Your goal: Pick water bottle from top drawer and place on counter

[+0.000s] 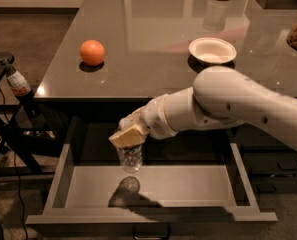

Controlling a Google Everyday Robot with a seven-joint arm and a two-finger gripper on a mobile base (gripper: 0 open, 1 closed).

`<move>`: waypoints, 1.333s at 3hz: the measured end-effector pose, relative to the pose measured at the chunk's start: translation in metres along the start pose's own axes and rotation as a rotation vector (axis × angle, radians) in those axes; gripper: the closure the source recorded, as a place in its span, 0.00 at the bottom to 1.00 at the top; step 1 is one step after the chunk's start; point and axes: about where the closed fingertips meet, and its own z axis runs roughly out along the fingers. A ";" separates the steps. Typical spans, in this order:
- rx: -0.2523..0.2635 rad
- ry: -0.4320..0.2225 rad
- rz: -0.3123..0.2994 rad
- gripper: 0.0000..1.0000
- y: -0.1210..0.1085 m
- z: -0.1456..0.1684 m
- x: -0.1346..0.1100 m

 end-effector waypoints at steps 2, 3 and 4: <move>0.043 0.054 -0.084 1.00 -0.001 -0.051 -0.077; 0.040 0.050 -0.089 1.00 0.000 -0.051 -0.080; 0.043 0.036 -0.091 1.00 -0.004 -0.054 -0.086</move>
Offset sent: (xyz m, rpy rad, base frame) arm 0.0225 -0.0072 0.1561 -0.1277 -0.1263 0.0327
